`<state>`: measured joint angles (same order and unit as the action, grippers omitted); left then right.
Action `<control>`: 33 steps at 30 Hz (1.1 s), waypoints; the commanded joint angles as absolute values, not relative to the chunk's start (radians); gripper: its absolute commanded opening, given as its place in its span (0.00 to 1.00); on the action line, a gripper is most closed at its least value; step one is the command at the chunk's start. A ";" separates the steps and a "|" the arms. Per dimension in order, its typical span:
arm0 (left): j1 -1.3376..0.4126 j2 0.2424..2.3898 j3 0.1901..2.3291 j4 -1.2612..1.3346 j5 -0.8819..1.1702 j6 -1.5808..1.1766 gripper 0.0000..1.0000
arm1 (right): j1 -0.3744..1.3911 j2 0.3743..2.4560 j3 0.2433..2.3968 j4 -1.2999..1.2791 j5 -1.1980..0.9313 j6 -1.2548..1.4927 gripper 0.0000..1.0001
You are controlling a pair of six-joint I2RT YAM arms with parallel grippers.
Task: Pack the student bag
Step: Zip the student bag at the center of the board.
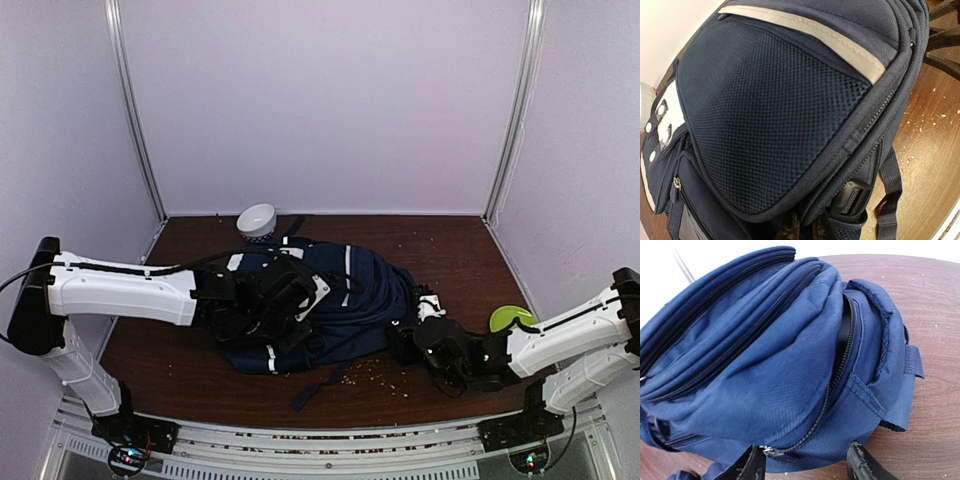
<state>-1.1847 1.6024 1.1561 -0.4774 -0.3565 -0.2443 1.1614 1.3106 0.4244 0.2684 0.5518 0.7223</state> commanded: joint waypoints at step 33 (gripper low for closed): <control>-1.190 1.564 1.144 -0.502 -0.365 -0.256 0.00 | 1.145 1.222 0.410 0.171 0.634 0.596 0.00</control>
<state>-1.1847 1.6024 1.1557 -0.4751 -0.3592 -0.2443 1.1709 1.2728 0.4355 0.2222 0.5861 0.6277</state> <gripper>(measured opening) 0.059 0.033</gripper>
